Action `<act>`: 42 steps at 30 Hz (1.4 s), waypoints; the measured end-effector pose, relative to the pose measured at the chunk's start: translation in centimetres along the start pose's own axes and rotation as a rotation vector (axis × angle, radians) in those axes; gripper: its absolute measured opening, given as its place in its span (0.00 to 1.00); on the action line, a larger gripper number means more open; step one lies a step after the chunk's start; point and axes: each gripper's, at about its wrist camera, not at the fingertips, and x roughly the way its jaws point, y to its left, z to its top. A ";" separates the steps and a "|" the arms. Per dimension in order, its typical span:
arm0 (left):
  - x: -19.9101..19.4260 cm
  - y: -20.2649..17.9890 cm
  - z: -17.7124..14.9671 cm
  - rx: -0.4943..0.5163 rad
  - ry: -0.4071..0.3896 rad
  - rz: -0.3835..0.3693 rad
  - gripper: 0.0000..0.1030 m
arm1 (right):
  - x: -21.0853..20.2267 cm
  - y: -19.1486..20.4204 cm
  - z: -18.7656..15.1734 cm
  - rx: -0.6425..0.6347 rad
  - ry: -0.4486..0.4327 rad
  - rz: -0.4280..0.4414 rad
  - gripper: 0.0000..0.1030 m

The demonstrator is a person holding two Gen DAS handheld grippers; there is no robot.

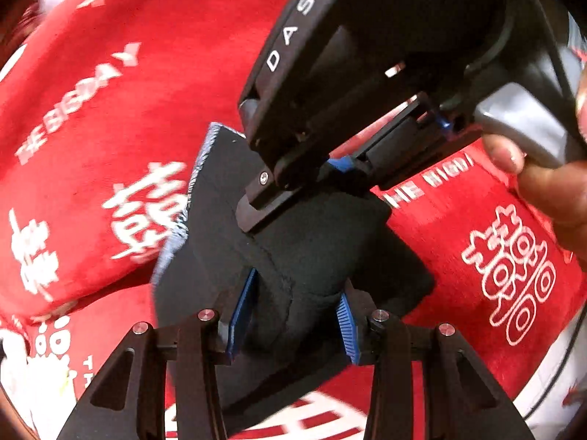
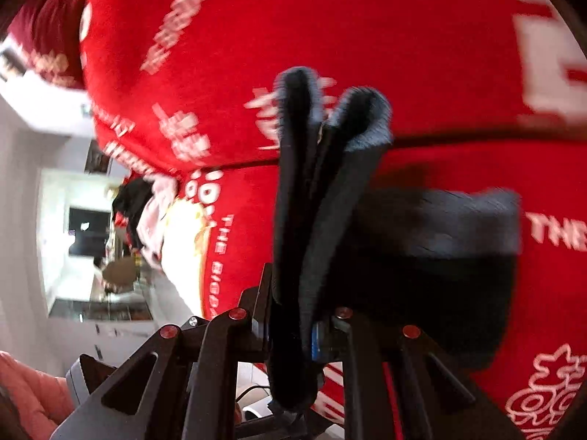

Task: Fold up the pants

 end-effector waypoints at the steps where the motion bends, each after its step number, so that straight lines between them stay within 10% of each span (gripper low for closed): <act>1: 0.9 -1.4 0.0 0.019 0.017 -0.004 0.41 | -0.3 -1.8 -0.5 0.026 -0.003 0.000 0.16; 10: 5.5 -7.6 -1.7 0.122 0.108 0.010 0.43 | 0.6 -9.9 -4.0 0.135 -0.005 -0.007 0.16; 13: 5.8 -7.6 -2.0 0.129 0.140 -0.007 0.53 | 2.1 -11.5 -4.1 0.168 0.021 -0.037 0.16; 15: 5.4 -6.4 -2.0 0.103 0.142 -0.037 0.76 | 2.3 -11.8 -4.5 0.164 0.014 -0.031 0.17; 18: 3.8 -4.3 -2.2 0.061 0.147 -0.061 0.77 | 1.6 -12.0 -5.0 0.172 -0.002 -0.053 0.19; 27: 3.4 6.6 -4.9 -0.211 0.285 0.064 0.77 | -0.3 -8.3 -7.0 0.135 -0.051 -0.379 0.34; 42: 5.6 10.6 -9.0 -0.369 0.434 0.025 0.89 | 1.8 -1.5 -9.0 0.024 -0.142 -0.477 0.34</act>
